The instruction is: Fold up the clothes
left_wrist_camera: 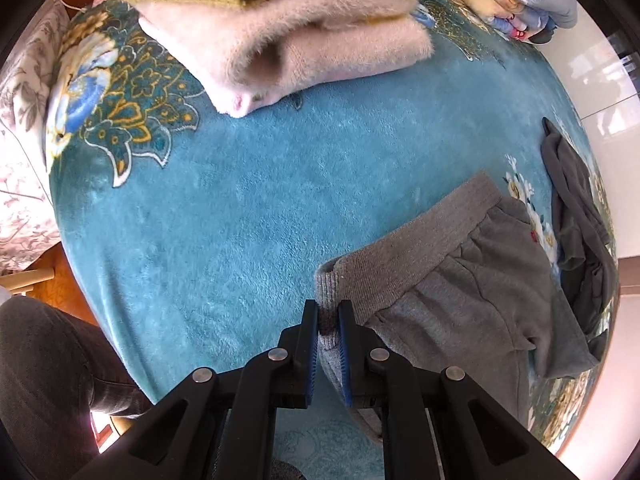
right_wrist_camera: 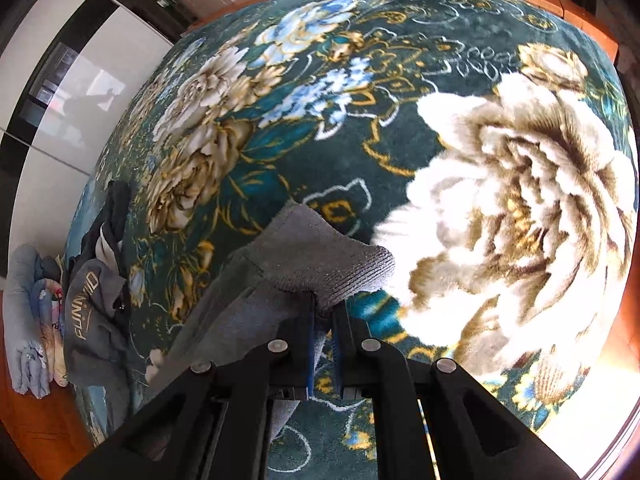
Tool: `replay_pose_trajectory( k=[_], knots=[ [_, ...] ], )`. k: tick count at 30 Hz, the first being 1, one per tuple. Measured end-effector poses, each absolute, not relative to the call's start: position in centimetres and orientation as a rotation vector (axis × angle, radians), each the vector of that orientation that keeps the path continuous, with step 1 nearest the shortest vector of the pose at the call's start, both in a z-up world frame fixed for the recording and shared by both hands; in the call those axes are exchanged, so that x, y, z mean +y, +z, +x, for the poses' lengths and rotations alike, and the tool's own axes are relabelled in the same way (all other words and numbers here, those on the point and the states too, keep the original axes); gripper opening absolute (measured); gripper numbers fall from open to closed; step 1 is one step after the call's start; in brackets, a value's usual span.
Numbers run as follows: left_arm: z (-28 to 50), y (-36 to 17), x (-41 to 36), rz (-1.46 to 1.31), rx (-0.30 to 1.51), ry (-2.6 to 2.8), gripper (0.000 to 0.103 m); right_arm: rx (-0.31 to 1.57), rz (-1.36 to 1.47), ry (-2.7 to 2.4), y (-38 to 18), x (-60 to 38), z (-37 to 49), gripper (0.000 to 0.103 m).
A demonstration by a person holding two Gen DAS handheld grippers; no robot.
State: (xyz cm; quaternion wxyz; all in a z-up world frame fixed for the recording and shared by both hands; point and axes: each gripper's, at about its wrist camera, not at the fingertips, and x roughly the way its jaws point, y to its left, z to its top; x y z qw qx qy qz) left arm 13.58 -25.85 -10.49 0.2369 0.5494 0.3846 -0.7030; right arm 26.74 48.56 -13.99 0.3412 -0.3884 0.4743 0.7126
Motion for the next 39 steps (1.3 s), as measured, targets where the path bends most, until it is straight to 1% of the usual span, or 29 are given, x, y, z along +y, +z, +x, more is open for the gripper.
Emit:
replay_pose_trajectory(
  k=[3,5,6,7,8,9,10,14,16,17,20,25,30,34,39],
  knots=[
    [14.0,-10.2,-26.2,1.472,1.163,-1.949,0.015,1.271,-1.000,1.852,-13.6,48.7,27.2,0.009],
    [14.1,-9.8,-26.5,1.479,1.266,-1.960,0.020,1.292,-0.988,1.874,-12.7,48.6,27.4,0.010],
    [14.1,-9.5,-26.5,1.484,1.302,-1.955,0.032,1.287,-0.981,1.891,-12.0,48.6,27.5,0.015],
    [14.1,-8.9,-26.5,1.476,1.331,-1.955,0.049,1.276,-0.972,1.908,-11.3,48.5,27.6,0.026],
    [14.2,-8.3,-26.4,1.462,1.361,-1.960,0.054,1.265,-0.962,1.925,-10.6,48.4,27.7,0.033],
    [14.3,-7.6,-26.4,1.448,1.391,-1.965,0.057,1.254,-0.947,1.940,-9.9,48.4,27.9,0.044],
    [14.1,-6.8,-26.3,1.440,1.408,-1.990,0.057,1.246,-0.930,1.951,-9.2,48.3,28.2,0.048],
    [12.4,-2.7,-25.0,1.424,1.387,-2.154,0.059,1.225,-0.876,1.987,-6.7,47.9,29.1,0.048],
    [11.2,-1.6,-23.8,1.433,1.345,-2.250,0.067,1.214,-0.869,2.015,-5.8,47.2,28.8,0.048],
    [10.6,-1.0,-23.3,1.436,1.323,-2.298,0.069,1.207,-0.871,2.036,-5.3,46.7,28.4,0.048],
    [8.7,-0.6,-21.7,1.469,1.255,-2.401,0.069,1.189,-0.905,2.103,-4.5,44.9,26.5,0.049],
    [5.2,-3.9,-21.1,1.597,1.181,-2.383,0.069,1.101,-1.057,2.213,-4.7,41.6,22.6,0.051],
    [2.3,-7.1,-23.2,1.638,1.161,-2.292,0.069,1.006,-1.233,2.242,-7.2,40.2,19.3,0.051],
    [0.3,-9.5,-24.4,1.658,1.102,-2.250,0.069,1.048,-1.277,2.206,-9.4,40.7,16.4,0.051],
    [-2.8,-12.0,-23.4,1.730,0.970,-2.266,0.069,1.092,-1.342,2.184,-11.6,39.8,11.8,0.051]
  ],
)
